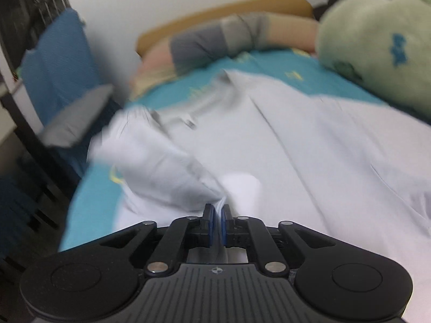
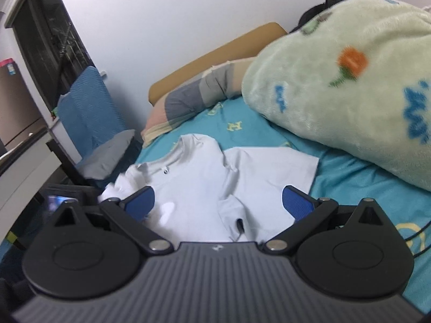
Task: Fold clothes
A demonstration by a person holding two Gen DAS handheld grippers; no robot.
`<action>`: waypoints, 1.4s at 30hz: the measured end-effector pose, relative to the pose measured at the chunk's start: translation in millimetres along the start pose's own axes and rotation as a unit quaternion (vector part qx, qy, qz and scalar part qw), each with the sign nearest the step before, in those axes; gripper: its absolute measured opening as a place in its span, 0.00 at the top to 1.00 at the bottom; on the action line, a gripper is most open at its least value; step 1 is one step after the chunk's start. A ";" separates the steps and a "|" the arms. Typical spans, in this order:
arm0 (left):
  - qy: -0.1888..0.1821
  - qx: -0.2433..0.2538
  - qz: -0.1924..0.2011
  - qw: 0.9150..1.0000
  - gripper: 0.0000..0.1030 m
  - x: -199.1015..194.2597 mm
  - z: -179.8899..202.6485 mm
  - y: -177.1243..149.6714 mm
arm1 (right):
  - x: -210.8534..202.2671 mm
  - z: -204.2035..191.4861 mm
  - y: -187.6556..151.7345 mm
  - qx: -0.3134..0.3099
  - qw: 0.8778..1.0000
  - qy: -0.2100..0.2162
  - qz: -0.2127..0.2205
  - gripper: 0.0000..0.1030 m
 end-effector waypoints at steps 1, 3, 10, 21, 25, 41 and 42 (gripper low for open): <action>0.001 0.000 0.003 1.000 0.94 -0.3 2.7 -1.0 | 0.4 3.0 -1.4 0.004 1.000 -0.002 -0.003 0.00; -0.020 -0.010 0.010 1.000 0.78 -8.0 -2.2 -1.5 | 0.2 5.8 -3.7 0.011 1.000 -0.002 -0.007 0.00; -0.109 -0.112 0.040 0.987 0.38 -46.8 -58.8 1.4 | 2.6 4.5 -2.1 0.024 1.000 0.004 -0.003 0.00; -0.125 -0.347 -0.061 0.927 0.82 49.7 -132.6 -23.9 | 23.8 8.8 -19.9 0.016 0.999 -0.010 -0.030 0.00; -0.139 -0.368 -0.045 0.918 0.97 42.8 -149.6 -21.4 | 30.2 8.5 -24.9 0.009 0.999 -0.013 -0.038 0.00; 0.252 -0.234 -0.081 0.935 0.90 76.7 -380.2 -24.6 | 36.2 0.8 -27.4 -0.025 0.999 -0.006 -0.041 0.00; 0.240 -0.243 -0.091 0.935 0.85 79.2 -379.3 -35.1 | 36.4 -0.3 -26.8 -0.028 0.999 -0.004 -0.039 0.00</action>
Point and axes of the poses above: each gripper's, at about its wrist camera, not at the fingertips, and x roughly the way its jaws point, z to its right, y to its top, the point moved 10 cm from there along x, roughly the way its jaws point, and after that the axes turned 12 degrees about y, right-handed, at the moved point
